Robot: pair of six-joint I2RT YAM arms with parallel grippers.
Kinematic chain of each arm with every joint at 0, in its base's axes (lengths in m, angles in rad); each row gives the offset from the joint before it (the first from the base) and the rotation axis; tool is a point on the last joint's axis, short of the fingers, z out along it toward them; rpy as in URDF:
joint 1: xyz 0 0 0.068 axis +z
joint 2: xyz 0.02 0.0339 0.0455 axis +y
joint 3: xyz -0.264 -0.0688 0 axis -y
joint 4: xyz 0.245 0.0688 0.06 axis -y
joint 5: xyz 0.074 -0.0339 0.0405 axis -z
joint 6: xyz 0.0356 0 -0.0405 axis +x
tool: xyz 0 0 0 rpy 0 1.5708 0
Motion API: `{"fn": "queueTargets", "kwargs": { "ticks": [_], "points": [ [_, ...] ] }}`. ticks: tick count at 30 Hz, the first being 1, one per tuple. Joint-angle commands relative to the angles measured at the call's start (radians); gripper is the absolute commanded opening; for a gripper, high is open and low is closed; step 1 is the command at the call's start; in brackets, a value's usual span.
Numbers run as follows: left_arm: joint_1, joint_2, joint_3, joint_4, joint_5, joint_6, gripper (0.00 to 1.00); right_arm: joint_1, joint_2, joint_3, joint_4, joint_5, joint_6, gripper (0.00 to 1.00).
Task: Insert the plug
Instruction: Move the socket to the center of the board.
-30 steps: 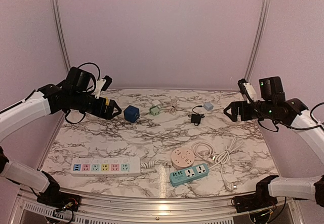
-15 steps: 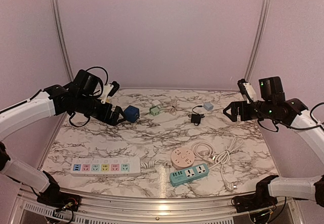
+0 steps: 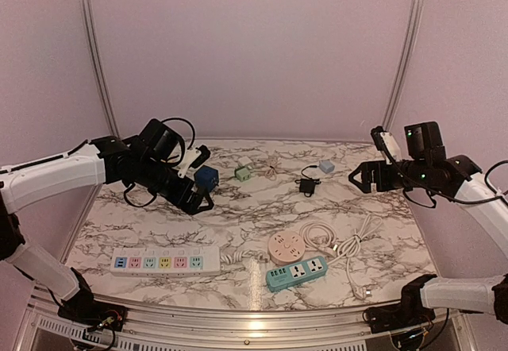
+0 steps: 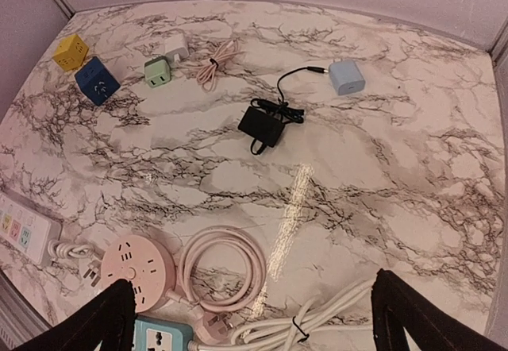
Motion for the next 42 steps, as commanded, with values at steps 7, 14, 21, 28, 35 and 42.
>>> {"fn": "queueTargets", "kwargs": {
  "ticks": [7,14,21,28,35,42],
  "points": [
    [-0.067,0.080,0.031,-0.029,-0.004,0.029,0.99,-0.008,-0.007,-0.023,0.013,-0.038,0.011,0.99],
    [-0.106,0.132,0.037,-0.104,-0.040,0.097,0.99,-0.009,-0.005,-0.044,0.024,-0.066,0.015,0.99],
    [-0.136,0.168,0.021,-0.099,-0.048,0.101,0.99,-0.004,0.016,-0.073,0.050,-0.109,0.032,0.98],
    [-0.169,0.170,0.038,-0.237,-0.169,0.175,0.99,0.002,0.018,-0.088,0.062,-0.108,0.035,0.99],
    [-0.171,0.148,0.009,-0.269,-0.237,0.225,0.99,0.003,0.025,-0.096,0.079,-0.117,0.041,0.99],
    [-0.181,0.223,0.016,-0.336,-0.185,0.347,0.99,0.004,0.030,-0.099,0.085,-0.125,0.046,0.99]
  ]
}}
